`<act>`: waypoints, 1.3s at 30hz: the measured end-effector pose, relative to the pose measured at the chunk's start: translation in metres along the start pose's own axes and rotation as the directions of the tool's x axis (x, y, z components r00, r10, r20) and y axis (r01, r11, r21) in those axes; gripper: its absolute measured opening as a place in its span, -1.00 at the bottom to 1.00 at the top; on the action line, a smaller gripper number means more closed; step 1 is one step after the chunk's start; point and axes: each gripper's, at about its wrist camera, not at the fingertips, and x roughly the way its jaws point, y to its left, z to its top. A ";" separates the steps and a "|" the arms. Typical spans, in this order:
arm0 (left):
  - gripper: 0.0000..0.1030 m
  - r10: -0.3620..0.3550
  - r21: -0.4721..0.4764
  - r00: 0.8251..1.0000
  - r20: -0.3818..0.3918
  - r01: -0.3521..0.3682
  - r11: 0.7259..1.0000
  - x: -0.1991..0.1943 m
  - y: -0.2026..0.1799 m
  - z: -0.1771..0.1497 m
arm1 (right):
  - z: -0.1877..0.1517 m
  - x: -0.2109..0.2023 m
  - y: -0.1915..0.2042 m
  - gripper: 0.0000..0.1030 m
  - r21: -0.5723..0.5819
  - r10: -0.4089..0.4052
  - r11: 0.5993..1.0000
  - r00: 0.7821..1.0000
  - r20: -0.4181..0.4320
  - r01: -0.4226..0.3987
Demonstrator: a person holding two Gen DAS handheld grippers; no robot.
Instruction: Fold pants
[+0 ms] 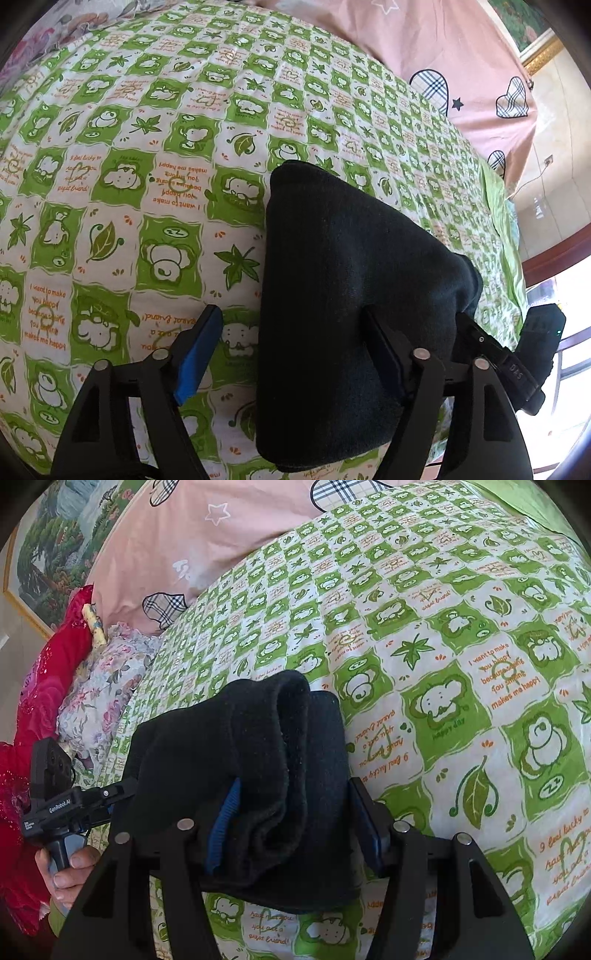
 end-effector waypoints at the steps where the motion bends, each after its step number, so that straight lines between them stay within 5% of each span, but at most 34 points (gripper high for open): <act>1: 0.14 -0.016 0.003 1.000 -0.003 0.016 1.000 0.001 -0.001 0.000 | 0.000 0.000 0.000 0.15 -0.001 0.001 1.000 1.000 -0.001 -0.001; 2: -0.05 -0.036 0.005 0.999 -0.007 0.036 0.999 0.002 -0.005 0.000 | 0.000 -0.001 0.002 0.15 0.001 0.001 1.000 1.000 0.000 -0.001; 13: -0.47 0.008 0.040 0.997 0.078 -0.011 0.999 -0.035 -0.016 -0.004 | 0.003 -0.016 0.025 -0.13 -0.026 0.032 0.999 0.999 0.033 -0.031; 22: -0.86 0.000 0.031 0.980 0.199 -0.006 1.000 -0.086 -0.007 0.017 | 0.042 -0.013 0.066 -0.18 -0.098 0.089 0.992 0.993 0.074 -0.082; 26: -0.82 0.058 0.012 0.982 0.178 -0.061 0.998 -0.085 0.003 0.029 | 0.052 -0.005 0.077 -0.21 -0.136 0.050 0.990 0.996 0.073 -0.040; 32: 0.09 0.041 -0.052 0.995 0.093 -0.036 0.998 -0.063 0.029 0.018 | 0.047 -0.004 0.063 -0.22 -0.118 0.068 0.991 0.996 0.056 -0.061; 39: 0.25 -0.012 -0.052 1.000 -0.017 0.011 0.999 -0.023 0.024 0.003 | 0.039 -0.003 0.049 -0.22 -0.086 0.078 0.994 0.996 0.046 -0.074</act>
